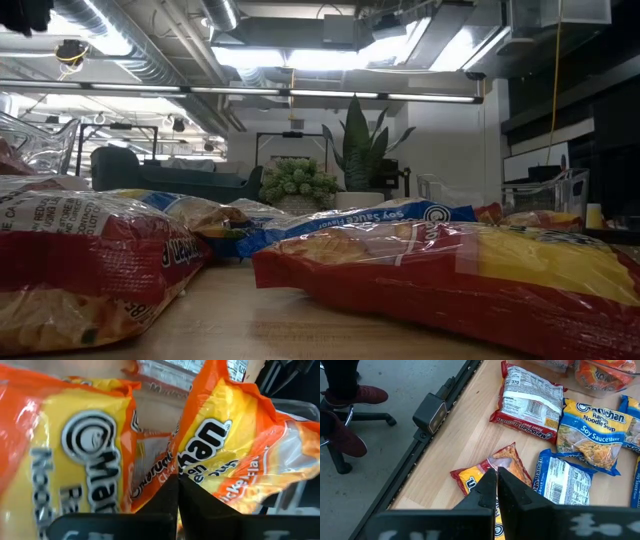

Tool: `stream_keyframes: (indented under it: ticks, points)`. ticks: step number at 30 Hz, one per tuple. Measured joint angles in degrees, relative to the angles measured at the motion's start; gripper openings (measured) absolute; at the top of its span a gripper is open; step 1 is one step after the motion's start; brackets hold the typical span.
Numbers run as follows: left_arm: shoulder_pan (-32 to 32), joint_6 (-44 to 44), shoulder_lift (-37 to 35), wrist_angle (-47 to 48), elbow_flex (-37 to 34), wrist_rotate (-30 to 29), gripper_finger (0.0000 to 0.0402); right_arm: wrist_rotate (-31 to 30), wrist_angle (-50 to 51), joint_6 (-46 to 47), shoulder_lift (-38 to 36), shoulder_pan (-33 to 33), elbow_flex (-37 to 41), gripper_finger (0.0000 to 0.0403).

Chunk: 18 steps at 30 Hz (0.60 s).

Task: Sort Maruchan noodles
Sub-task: Put the orange noodle pack into the bottom transparent bin

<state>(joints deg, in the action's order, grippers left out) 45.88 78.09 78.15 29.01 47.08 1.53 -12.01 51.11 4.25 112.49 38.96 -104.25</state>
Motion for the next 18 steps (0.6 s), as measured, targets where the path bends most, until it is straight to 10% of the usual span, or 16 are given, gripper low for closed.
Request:
stream_keyframes:
  ticks: [18]
  points:
    - [-0.06,11.64,-0.02,14.36,8.03,8.40,0.0000,0.09,0.00,0.10,0.00,0.02,0.00,0.0003]
